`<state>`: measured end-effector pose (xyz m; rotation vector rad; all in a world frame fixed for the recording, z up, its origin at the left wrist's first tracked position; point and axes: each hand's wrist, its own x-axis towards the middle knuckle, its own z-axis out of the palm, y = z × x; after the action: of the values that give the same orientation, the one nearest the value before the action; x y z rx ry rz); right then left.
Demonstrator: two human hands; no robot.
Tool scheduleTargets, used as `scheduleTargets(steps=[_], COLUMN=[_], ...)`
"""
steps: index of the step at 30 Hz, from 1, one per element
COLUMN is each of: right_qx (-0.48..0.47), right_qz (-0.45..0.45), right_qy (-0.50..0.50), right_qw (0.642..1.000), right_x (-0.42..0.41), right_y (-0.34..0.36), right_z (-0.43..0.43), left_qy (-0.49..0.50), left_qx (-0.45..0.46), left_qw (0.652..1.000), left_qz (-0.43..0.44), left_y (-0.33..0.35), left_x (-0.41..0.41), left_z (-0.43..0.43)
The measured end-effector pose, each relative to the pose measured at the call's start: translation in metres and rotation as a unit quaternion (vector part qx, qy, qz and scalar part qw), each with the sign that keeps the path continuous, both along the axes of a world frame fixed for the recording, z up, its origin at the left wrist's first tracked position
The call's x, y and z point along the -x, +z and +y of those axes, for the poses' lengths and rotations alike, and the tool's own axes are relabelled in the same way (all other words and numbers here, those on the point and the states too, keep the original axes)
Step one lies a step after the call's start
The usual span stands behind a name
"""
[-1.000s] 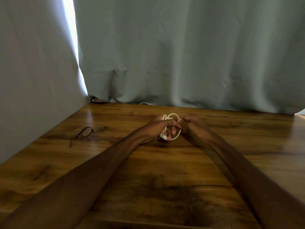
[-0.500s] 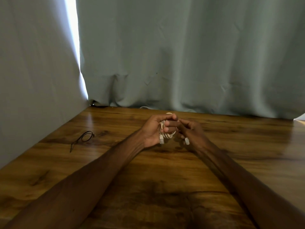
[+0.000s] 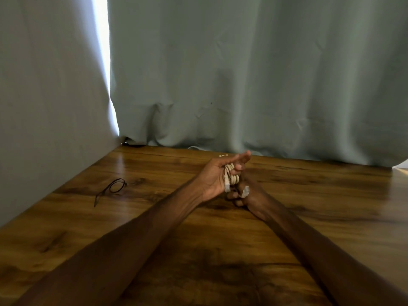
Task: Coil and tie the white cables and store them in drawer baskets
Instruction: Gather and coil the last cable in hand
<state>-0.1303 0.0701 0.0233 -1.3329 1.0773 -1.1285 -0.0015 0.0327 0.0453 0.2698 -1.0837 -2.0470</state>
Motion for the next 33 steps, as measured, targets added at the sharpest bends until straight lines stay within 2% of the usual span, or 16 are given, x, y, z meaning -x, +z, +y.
scheduleTargets(steps=[4, 9, 15, 19, 23, 25, 30, 33], right_qx=[0.007, -0.003, -0.038, -0.065, -0.083, -0.069, 0.009, 0.108], right_qz=[0.086, 0.138, 0.014, -0.011, -0.102, -0.114, -0.045, 0.076], right_qy=[0.088, 0.071, -0.009, -0.048, -0.034, -0.017, -0.019, -0.04], right_qw=[0.992, 0.988, 0.999, 0.997, 0.991, 0.991, 0.999, 0.99], right_x=[-0.002, -0.008, -0.012, -0.015, -0.015, -0.018, -0.021, -0.019], right_y=[0.001, 0.009, 0.016, 0.015, 0.018, 0.019, 0.017, 0.011], right_z=[0.003, 0.01, 0.017, 0.018, 0.022, 0.023, 0.022, 0.022], left_qy=[0.063, 0.108, 0.206, 0.225, 0.279, 0.294, 0.298, 0.274], left_qx=[-0.015, -0.033, -0.04, -0.027, -0.034, -0.039, -0.052, -0.046], left_qw=[0.998, 0.994, 0.978, 0.974, 0.96, 0.955, 0.953, 0.959], left_qz=[0.008, 0.012, 0.015, -0.02, -0.007, -0.007, -0.022, -0.048], left_y=[0.001, 0.0, 0.002, 0.0, -0.002, -0.002, -0.005, -0.009], left_x=[-0.005, -0.003, 0.001, -0.001, -0.001, -0.004, -0.008, -0.002], left_z=[-0.005, -0.005, -0.006, -0.008, -0.011, -0.012, -0.01, -0.012])
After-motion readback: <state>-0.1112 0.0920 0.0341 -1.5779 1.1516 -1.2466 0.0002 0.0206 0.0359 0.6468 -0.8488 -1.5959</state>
